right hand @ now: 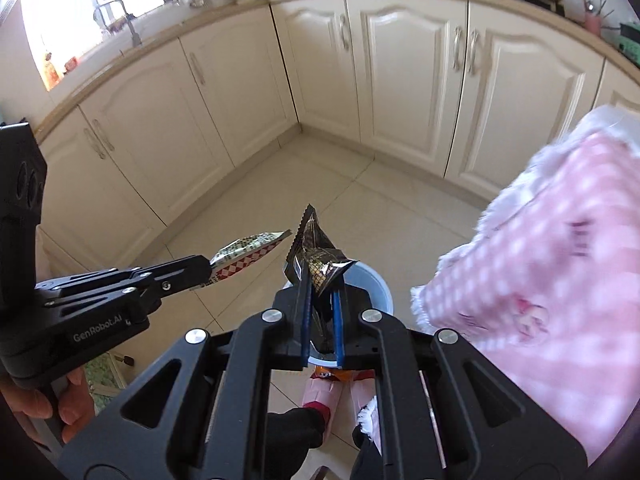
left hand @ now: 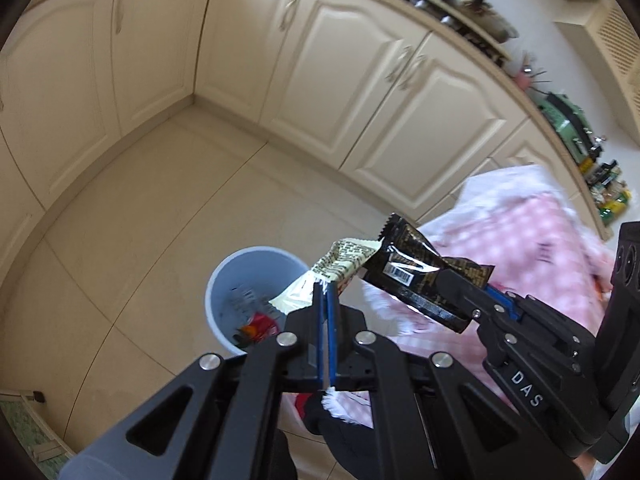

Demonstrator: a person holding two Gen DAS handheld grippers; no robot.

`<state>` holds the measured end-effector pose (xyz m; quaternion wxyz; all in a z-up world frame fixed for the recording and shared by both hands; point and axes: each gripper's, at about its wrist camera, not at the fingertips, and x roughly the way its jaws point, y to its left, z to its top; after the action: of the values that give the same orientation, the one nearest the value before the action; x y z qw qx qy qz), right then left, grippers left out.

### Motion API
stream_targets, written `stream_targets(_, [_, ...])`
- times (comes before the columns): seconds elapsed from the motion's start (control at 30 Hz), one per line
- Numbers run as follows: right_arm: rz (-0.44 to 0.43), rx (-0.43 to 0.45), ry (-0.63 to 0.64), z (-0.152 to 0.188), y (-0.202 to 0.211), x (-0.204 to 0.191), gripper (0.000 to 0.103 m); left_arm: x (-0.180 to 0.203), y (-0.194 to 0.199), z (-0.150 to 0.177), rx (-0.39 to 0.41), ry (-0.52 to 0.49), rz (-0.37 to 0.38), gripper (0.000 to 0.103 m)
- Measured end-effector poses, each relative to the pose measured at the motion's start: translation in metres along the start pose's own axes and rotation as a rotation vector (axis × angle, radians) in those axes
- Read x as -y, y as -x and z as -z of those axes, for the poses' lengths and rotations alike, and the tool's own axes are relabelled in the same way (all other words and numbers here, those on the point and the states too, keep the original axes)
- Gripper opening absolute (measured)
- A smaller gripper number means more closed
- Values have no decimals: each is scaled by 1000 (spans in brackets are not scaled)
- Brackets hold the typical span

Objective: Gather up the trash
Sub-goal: 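Carry both wrappers over the blue bucket and open both tools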

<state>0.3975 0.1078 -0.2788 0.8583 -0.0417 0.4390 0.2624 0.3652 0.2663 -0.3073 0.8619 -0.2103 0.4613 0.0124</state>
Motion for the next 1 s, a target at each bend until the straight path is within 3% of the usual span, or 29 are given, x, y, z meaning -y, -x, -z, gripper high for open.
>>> stream_targets(0.23, [23, -49, -17, 4, -43, 5, 9, -15, -53, -19, -45, 16, -30, 0])
stream_targets(0.47, [33, -79, -30, 8, -60, 12, 9, -9, -77, -26, -46, -3, -37, 2])
stream_targets(0.9, [4, -77, -21, -1, -69, 0, 9, -31, -63, -11, -31, 37, -107, 36])
stream_targets(1.0, [2, -62, -21, -5, -69, -5, 9, -34, -57, -12, -21, 48, -114, 36])
